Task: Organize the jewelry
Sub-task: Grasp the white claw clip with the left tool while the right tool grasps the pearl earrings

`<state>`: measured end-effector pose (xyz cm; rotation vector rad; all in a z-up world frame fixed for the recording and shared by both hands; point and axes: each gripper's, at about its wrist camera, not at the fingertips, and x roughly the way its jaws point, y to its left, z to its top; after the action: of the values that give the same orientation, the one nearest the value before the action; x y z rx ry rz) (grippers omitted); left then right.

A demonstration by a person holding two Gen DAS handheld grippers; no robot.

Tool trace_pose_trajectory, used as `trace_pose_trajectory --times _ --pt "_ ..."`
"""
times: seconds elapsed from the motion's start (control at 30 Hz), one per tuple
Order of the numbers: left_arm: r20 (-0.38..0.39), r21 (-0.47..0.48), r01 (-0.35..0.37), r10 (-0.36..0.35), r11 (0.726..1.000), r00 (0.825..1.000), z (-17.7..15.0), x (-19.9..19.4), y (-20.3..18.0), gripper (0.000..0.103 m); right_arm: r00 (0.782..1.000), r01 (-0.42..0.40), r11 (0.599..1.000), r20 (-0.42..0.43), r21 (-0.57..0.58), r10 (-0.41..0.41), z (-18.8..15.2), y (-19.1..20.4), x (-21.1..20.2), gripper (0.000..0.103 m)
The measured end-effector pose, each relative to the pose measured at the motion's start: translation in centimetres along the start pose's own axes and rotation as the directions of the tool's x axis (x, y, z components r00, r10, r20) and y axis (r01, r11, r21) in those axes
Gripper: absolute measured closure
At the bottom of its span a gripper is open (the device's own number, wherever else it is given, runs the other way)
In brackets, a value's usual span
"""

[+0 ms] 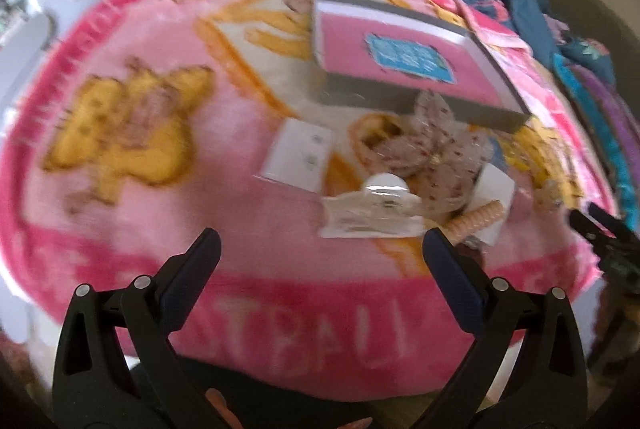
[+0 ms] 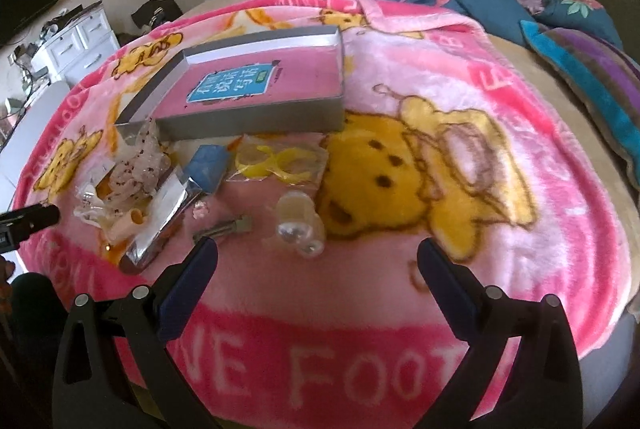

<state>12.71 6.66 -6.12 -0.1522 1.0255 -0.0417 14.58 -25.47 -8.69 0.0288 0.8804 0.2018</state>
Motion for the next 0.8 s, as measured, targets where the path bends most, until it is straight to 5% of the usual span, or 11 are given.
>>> trace_pose_trajectory --times 0.3,0.37,0.4,0.53,0.6,0.8 --pt "-0.075 -0.069 0.091 -0.096 0.993 0.993 0.9 3.8 -0.2 0.009 1.0 -0.022 1.0 -0.009 -0.019 0.022 0.6 0.7 2.3 0.004" --pt "-0.08 -0.072 0.099 -0.105 0.992 0.991 1.1 4.4 -0.5 0.017 1.0 -0.028 0.999 -0.012 -0.026 0.028 0.6 0.9 2.6 0.005" --pt "-0.076 -0.07 0.103 -0.108 0.992 0.991 1.2 4.6 -0.8 0.019 0.999 -0.04 0.999 -0.01 -0.028 0.039 0.6 0.9 2.7 0.008" --pt "-0.06 -0.044 0.11 -0.112 0.993 0.992 1.8 5.0 -1.6 0.04 0.993 -0.106 0.994 -0.043 0.002 0.106 0.7 0.8 3.5 0.049" --pt "-0.056 -0.019 0.095 -0.096 0.995 0.994 1.8 5.2 -2.0 0.04 0.99 -0.128 0.991 -0.052 0.035 0.13 0.6 0.3 4.0 0.063" --pt "-0.023 0.018 0.091 -0.091 0.996 0.996 1.4 4.1 -2.0 0.041 0.992 -0.125 0.991 -0.019 0.046 0.126 0.3 -0.7 3.2 0.066"
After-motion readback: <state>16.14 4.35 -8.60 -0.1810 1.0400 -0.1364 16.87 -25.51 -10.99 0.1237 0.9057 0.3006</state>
